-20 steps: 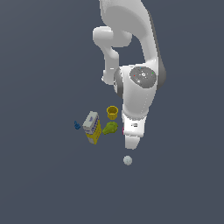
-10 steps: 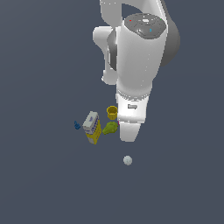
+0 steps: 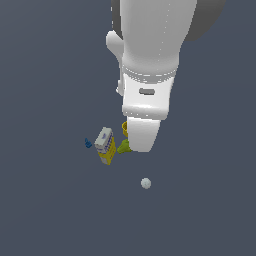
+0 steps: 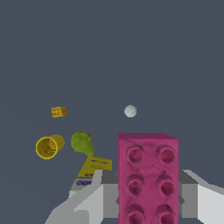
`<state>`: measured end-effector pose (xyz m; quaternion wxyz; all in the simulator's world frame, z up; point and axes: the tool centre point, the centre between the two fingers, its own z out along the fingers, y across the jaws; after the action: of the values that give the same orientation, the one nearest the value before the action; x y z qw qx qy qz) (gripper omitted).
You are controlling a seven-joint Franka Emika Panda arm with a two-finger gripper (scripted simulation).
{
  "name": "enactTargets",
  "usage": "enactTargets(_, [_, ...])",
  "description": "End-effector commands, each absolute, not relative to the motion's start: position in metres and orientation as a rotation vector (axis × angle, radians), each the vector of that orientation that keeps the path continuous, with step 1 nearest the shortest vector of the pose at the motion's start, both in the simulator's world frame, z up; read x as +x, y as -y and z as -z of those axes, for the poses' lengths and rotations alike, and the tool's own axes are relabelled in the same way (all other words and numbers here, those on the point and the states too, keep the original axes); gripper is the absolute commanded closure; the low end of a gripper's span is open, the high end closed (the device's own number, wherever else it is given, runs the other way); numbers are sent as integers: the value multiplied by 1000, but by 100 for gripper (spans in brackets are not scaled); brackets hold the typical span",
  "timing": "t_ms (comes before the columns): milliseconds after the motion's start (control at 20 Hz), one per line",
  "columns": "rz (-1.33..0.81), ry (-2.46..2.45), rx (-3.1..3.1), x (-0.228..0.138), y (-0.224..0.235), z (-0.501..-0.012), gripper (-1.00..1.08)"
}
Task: Pick up a designated object from a clutter of objects.
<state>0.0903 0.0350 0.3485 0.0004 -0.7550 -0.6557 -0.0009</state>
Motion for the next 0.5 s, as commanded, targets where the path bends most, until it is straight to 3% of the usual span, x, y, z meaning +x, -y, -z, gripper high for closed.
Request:
enactTargets(0, [1,2059,-2371,93,-32,-362,108])
enactTargets(450, [0,2058,-2373,100,-27,-383,108])
